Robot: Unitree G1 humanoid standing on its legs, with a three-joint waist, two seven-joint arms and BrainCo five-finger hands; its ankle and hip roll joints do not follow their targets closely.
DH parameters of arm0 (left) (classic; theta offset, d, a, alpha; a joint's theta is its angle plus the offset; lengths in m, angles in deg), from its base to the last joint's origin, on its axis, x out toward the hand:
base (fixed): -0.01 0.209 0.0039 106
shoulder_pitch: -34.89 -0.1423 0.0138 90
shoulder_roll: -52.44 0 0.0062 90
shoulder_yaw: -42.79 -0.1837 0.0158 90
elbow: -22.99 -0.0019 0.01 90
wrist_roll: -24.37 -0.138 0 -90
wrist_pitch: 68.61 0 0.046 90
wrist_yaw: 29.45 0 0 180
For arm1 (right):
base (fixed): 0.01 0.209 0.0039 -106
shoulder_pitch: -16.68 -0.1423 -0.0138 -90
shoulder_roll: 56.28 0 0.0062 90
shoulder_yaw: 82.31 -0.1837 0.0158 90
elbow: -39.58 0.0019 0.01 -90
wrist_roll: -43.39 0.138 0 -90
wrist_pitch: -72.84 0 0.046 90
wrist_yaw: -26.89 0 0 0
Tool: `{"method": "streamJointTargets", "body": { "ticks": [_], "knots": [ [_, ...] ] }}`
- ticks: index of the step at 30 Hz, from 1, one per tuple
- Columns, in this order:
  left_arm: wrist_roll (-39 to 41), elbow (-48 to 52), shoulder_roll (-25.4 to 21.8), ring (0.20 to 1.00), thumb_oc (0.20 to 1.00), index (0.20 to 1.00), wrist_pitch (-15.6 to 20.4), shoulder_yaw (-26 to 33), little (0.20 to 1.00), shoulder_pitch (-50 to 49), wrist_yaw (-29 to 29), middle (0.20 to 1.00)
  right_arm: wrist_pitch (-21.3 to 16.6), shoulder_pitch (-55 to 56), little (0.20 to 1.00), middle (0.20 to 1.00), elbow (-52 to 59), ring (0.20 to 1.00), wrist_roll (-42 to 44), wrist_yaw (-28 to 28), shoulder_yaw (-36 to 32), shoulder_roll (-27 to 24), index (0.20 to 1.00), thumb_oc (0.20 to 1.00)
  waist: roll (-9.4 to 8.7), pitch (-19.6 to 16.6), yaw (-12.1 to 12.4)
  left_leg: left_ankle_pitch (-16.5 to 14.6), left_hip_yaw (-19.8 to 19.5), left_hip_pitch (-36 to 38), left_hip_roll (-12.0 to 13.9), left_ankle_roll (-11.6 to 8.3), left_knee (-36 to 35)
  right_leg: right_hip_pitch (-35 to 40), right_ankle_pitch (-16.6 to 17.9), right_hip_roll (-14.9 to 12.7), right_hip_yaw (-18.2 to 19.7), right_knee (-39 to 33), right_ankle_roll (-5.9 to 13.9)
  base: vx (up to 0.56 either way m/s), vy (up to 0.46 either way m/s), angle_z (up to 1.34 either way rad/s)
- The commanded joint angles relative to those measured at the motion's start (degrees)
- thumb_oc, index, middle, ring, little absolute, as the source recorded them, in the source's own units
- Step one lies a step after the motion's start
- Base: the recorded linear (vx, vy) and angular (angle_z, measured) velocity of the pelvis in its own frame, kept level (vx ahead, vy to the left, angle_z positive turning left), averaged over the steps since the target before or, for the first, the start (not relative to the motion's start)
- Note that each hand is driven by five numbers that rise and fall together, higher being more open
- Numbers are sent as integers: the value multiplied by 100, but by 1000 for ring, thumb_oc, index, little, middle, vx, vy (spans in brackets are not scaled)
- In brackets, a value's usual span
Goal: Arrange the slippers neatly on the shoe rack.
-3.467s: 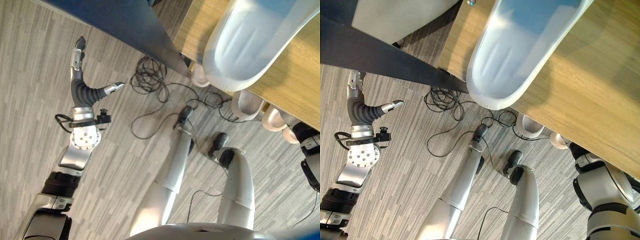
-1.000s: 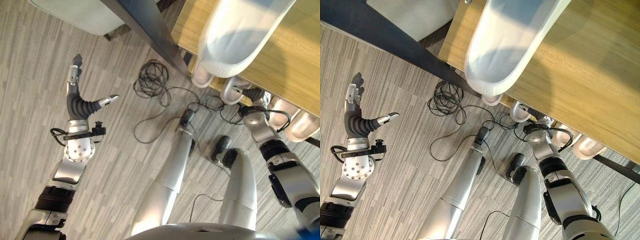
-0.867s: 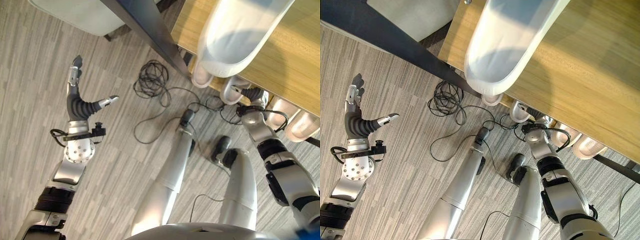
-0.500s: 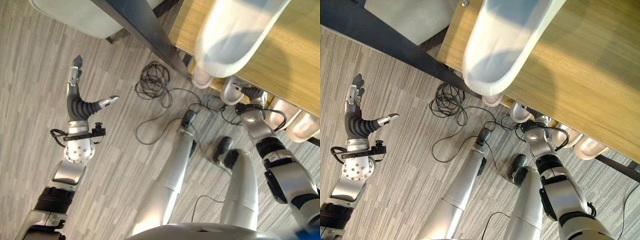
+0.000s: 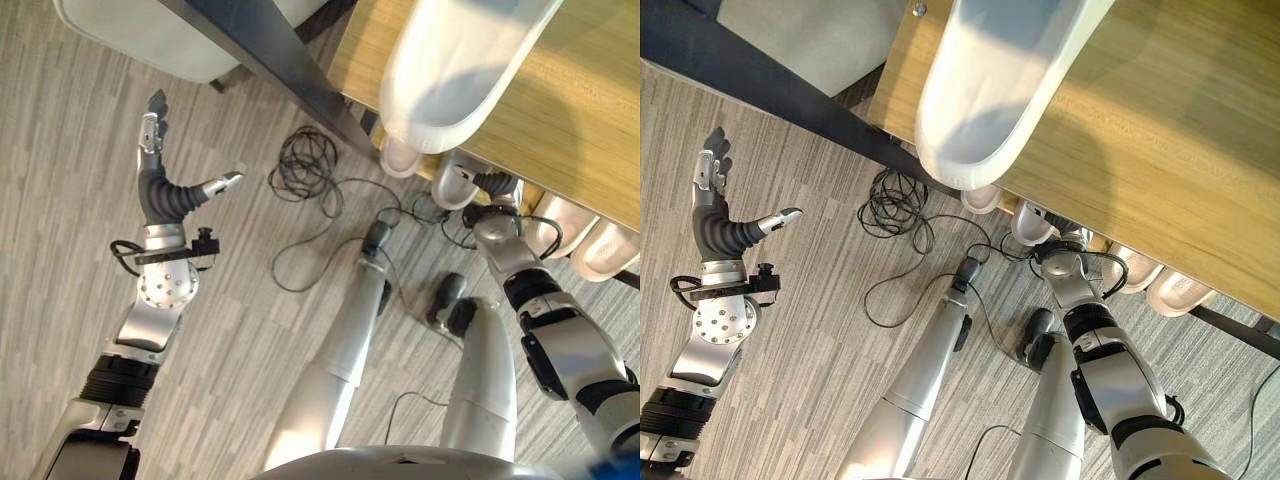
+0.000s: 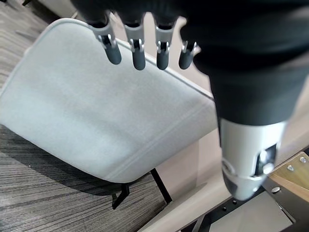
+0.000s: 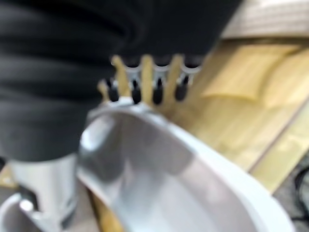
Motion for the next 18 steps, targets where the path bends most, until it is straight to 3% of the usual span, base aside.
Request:
{"method": "streamJointTargets", "body": {
  "ticks": [1,18],
  "knots": [
    [103,-9,-32,1000,1000,1000,225,327,1000,-68,-115,1000,-131,-10,1000,1000,121,1000,35,-33,-31,171,1000,1000,-14,-34,-27,73,201,-130,357,220,-677,155,75,169,517,-356,-31,0,0,0],
    [-9,-469,90,1000,1000,1000,28,26,1000,245,-186,1000,-221,428,1000,1000,308,1000,67,17,3,653,1000,1000,-14,30,-206,65,277,5,449,239,-697,263,166,208,575,-432,-16,-4,12,-3]
  ]
}}
